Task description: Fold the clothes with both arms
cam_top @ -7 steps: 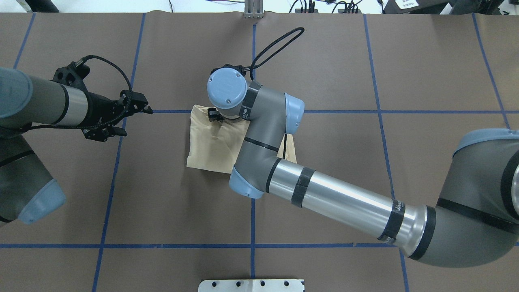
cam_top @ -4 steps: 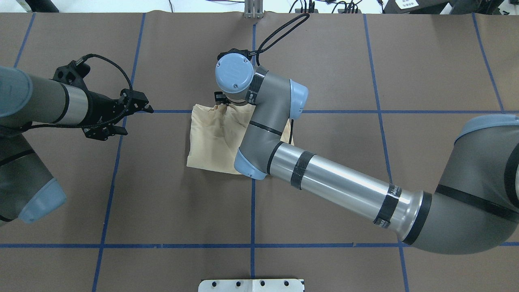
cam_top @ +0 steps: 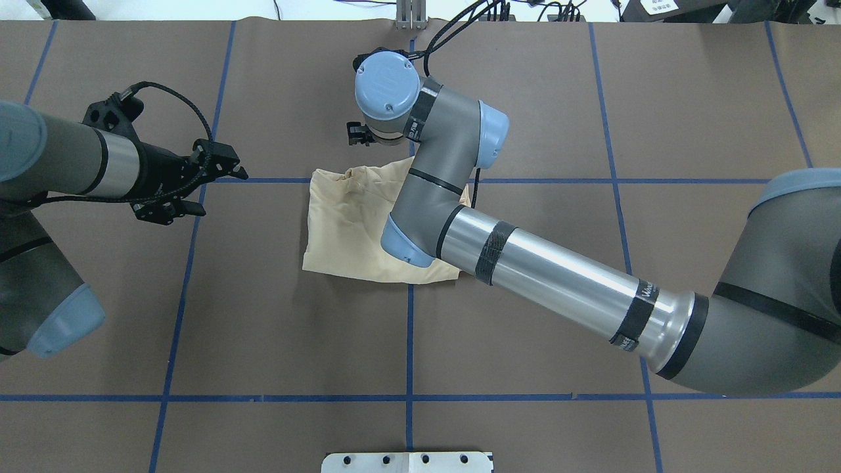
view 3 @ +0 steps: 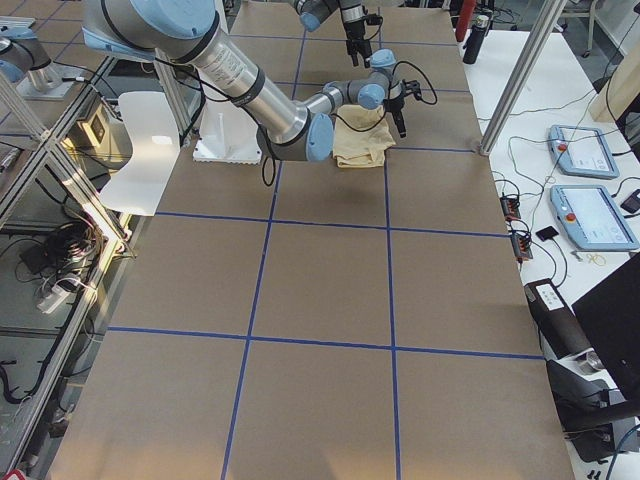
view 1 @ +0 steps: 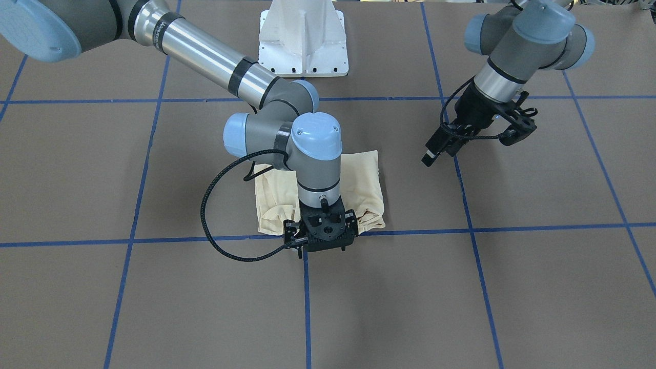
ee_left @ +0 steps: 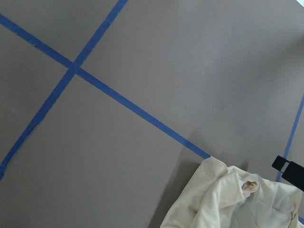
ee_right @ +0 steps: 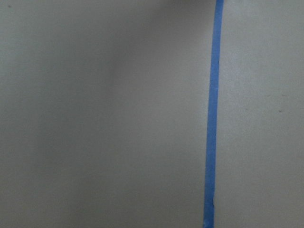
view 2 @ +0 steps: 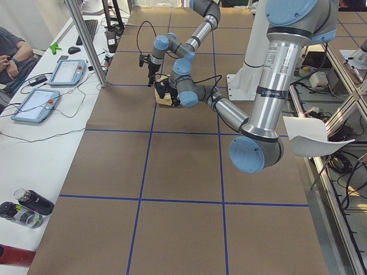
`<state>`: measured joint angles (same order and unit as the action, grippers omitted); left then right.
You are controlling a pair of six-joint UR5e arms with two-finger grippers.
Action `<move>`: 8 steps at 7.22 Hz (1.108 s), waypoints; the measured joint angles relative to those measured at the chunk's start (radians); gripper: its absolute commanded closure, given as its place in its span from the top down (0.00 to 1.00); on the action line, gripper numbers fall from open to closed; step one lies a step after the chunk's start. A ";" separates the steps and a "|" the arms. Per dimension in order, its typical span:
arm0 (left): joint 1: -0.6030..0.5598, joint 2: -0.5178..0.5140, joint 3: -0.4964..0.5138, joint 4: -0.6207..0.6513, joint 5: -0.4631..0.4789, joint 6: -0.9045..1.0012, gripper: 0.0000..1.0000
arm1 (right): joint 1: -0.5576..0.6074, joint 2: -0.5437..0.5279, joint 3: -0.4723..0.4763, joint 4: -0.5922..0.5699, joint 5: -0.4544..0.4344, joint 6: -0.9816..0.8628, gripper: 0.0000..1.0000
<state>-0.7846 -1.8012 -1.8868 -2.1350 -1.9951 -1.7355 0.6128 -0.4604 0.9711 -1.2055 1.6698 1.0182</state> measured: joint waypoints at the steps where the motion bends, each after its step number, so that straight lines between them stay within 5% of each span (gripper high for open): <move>1: -0.003 0.000 -0.002 0.000 -0.010 0.000 1.00 | -0.011 -0.018 0.079 -0.060 0.021 0.016 1.00; 3: -0.005 0.000 -0.003 0.000 -0.017 0.000 1.00 | -0.058 -0.063 0.144 -0.106 0.032 0.073 1.00; 8: -0.004 -0.003 -0.008 0.001 -0.019 -0.001 1.00 | -0.086 -0.116 0.138 -0.112 0.037 0.099 1.00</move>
<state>-0.7885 -1.8046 -1.8943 -2.1343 -2.0141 -1.7365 0.5265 -0.5766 1.1091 -1.3177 1.7063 1.1175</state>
